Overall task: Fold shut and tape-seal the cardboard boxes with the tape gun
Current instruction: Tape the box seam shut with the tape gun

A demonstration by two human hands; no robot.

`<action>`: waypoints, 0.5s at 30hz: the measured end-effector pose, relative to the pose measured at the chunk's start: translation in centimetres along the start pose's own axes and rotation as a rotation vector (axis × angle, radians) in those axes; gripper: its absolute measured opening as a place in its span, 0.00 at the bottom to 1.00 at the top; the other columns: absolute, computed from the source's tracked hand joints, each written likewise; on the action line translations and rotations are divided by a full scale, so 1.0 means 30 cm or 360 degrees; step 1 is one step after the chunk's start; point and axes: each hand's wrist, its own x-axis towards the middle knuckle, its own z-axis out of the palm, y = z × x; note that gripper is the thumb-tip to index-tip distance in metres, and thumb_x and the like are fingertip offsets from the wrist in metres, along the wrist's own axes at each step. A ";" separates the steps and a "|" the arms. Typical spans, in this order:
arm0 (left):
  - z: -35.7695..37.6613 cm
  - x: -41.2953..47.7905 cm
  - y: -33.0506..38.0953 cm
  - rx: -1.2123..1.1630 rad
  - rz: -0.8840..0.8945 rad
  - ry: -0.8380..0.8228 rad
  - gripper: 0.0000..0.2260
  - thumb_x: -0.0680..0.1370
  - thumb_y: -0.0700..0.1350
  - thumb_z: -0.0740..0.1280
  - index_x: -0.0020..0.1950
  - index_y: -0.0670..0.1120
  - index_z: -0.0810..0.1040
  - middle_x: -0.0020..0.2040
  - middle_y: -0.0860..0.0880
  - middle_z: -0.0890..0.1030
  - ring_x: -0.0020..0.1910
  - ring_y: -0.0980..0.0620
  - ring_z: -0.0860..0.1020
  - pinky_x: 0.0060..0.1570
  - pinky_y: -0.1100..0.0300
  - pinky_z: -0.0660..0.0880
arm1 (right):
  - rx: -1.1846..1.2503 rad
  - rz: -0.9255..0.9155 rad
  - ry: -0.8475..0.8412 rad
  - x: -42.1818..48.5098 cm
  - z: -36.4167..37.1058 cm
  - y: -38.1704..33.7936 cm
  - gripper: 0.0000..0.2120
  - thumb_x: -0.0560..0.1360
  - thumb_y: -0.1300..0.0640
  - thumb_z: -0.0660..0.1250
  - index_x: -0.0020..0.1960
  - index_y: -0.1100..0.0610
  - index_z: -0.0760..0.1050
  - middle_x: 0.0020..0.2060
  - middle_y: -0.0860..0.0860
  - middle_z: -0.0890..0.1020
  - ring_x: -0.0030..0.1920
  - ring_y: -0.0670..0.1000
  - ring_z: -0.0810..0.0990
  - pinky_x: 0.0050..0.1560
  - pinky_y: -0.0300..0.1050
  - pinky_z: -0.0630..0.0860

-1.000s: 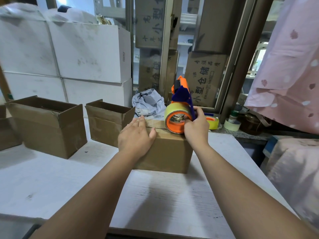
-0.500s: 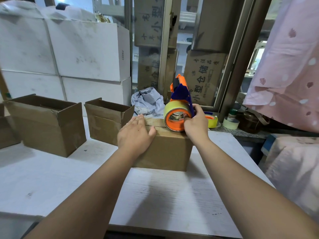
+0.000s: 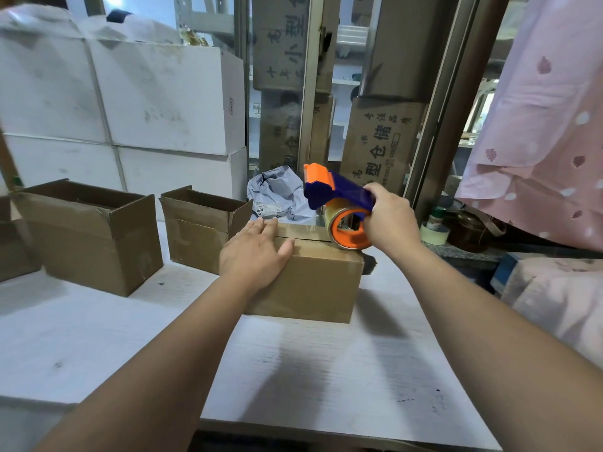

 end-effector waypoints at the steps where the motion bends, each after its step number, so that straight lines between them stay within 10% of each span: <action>1: -0.002 -0.002 0.002 0.0001 0.0001 -0.0004 0.28 0.80 0.62 0.47 0.77 0.53 0.55 0.77 0.50 0.57 0.76 0.54 0.52 0.70 0.53 0.59 | -0.0002 0.0008 0.0002 0.001 -0.002 0.006 0.22 0.73 0.65 0.66 0.64 0.51 0.70 0.55 0.54 0.79 0.53 0.57 0.77 0.51 0.52 0.78; 15: -0.011 -0.010 0.012 -0.0006 -0.0072 0.0002 0.29 0.80 0.61 0.48 0.77 0.47 0.55 0.77 0.50 0.58 0.76 0.53 0.55 0.69 0.54 0.60 | 0.0476 0.0275 0.0068 -0.018 0.070 0.049 0.17 0.77 0.65 0.61 0.63 0.51 0.70 0.50 0.50 0.78 0.50 0.55 0.76 0.48 0.50 0.78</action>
